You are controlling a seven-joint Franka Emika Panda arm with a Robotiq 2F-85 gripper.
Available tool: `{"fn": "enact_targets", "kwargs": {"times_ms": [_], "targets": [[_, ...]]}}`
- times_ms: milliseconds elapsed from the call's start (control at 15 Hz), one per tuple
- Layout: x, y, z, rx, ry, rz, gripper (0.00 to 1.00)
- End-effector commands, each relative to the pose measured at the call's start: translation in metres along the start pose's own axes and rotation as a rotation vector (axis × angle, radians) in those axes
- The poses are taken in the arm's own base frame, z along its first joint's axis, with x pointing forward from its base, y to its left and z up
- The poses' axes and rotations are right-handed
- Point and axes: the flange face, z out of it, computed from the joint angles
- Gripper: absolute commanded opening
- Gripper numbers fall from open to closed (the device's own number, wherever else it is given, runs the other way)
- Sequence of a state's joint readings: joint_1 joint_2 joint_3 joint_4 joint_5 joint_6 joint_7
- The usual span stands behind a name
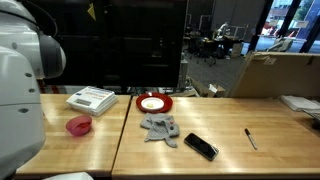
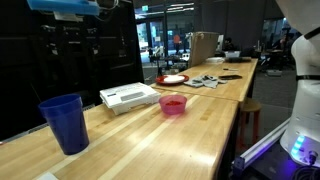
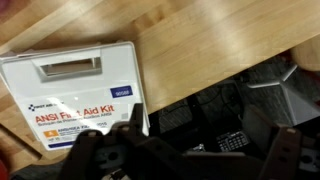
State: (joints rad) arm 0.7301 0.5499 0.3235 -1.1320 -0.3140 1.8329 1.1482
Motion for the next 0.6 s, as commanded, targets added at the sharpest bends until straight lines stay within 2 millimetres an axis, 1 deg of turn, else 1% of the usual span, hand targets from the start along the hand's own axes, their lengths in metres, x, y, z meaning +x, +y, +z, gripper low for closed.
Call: {"fn": "enact_targets", "kwargs": {"times_ms": [0, 133, 267, 533], "targets": [[-0.018, -0.014, -0.003, 0.065, -0.129, -0.007, 1.0], [-0.033, -0.019, 0.001, 0.09, -0.203, 0.017, 1.0], [-0.042, -0.024, 0.004, 0.111, -0.254, 0.037, 1.0], [-0.062, -0.025, 0.014, 0.105, -0.348, 0.119, 1.0]]}}
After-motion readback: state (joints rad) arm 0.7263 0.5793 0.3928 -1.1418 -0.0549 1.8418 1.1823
